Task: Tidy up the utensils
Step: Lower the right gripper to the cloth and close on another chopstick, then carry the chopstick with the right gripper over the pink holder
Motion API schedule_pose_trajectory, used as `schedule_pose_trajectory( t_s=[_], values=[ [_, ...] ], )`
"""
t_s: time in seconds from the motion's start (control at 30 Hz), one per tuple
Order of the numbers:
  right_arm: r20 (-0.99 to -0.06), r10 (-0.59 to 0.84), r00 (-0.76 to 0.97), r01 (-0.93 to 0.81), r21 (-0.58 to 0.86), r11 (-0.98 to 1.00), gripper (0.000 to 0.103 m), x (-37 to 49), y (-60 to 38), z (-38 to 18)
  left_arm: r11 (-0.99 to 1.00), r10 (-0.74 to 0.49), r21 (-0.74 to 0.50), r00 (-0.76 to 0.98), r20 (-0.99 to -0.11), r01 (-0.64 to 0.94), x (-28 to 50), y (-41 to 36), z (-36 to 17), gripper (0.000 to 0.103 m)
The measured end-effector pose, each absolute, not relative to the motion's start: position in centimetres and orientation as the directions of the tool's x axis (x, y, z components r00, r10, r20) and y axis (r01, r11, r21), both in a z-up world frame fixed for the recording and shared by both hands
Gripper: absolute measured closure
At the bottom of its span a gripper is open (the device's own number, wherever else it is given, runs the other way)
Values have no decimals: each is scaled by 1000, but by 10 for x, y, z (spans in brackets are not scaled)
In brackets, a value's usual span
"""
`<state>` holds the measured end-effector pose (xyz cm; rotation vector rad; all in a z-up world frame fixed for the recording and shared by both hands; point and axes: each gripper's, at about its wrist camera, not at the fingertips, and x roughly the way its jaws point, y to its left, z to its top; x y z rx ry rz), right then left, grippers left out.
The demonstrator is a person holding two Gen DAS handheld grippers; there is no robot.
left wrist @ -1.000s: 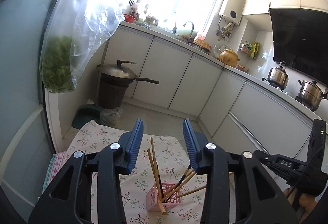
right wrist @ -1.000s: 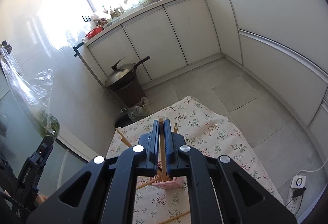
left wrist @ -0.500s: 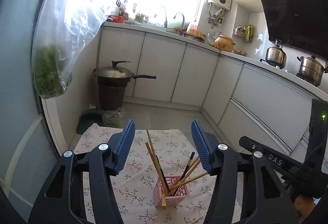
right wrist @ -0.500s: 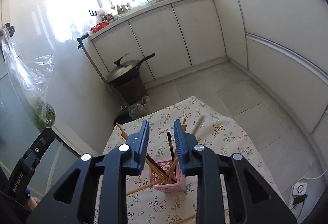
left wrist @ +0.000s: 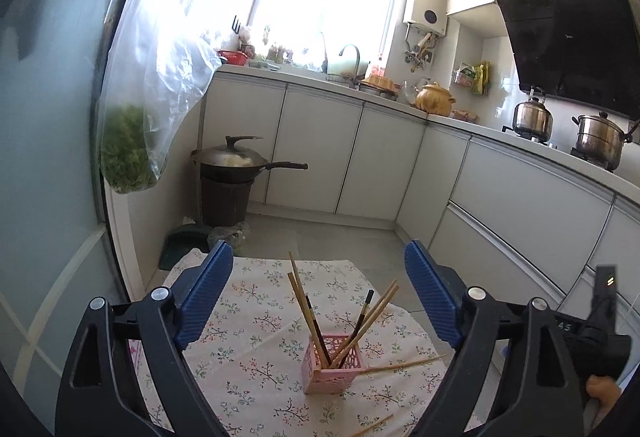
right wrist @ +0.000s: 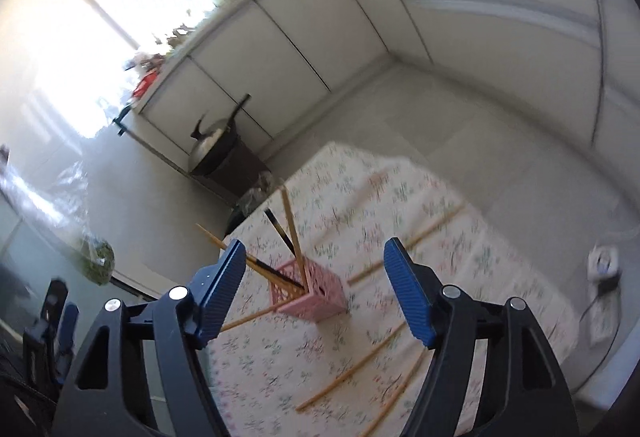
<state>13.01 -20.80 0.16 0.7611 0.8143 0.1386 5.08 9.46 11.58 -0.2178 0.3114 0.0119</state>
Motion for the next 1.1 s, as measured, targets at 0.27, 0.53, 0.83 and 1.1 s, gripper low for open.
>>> schedule_pose_trajectory(
  t_s=[0.27,0.53,0.83,1.1],
  values=[
    [-719,471,511,608,690,394,32,186,-270,-146,975,-24,-219,952,-306,-46,49,103,111,9],
    [-898,190,397,732,435,525,32,268,-276,-171,975,-51,-221,935,-352,-30,70,106,95,8],
    [-885,211,415,729,463,505,91,295,-304,-235,978,-49,-202,899,-435,-45,91,109,71,8],
    [-784,198,588,546,565,618,98,271,-288,-164,970,-59,-236,901,-429,-49,87,113,76,8]
  ],
)
